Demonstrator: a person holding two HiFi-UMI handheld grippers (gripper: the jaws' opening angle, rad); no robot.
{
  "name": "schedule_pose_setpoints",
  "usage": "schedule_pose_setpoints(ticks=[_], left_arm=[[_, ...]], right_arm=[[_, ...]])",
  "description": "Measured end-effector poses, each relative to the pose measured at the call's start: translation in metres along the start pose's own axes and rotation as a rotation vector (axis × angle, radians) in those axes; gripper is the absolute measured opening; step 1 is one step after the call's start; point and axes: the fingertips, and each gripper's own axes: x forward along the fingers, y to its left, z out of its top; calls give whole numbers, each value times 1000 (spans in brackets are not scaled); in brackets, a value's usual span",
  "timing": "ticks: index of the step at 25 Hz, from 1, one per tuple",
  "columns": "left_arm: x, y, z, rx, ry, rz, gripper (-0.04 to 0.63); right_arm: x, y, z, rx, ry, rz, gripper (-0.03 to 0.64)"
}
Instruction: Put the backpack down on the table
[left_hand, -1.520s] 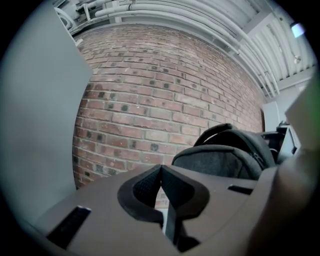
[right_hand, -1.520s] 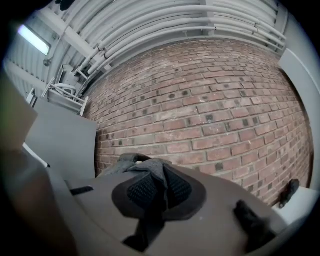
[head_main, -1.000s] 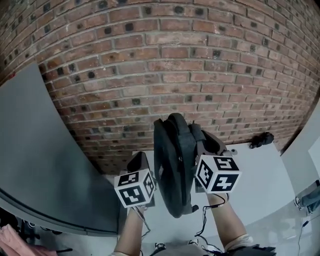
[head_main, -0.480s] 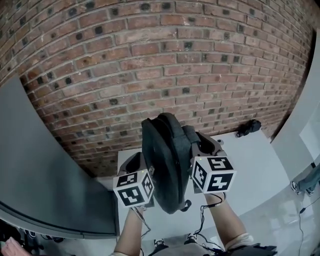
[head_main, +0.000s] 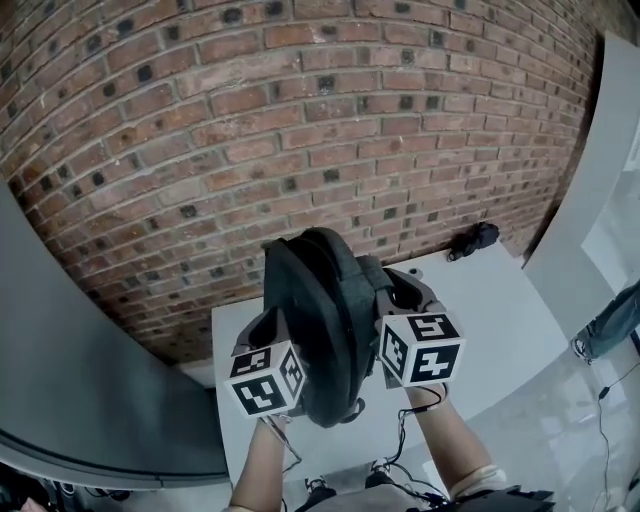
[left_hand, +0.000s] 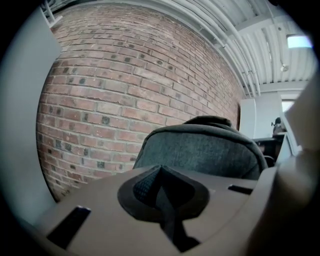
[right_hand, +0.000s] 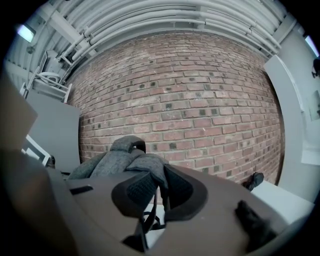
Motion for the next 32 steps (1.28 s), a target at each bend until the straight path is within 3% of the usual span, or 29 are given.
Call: schedule_pose_setpoints(ticks=[32], left_arm=[[35,-89,-38,68,95,-108,12]], right_arm=[[-29,-109,-64,39,104,-131,43]])
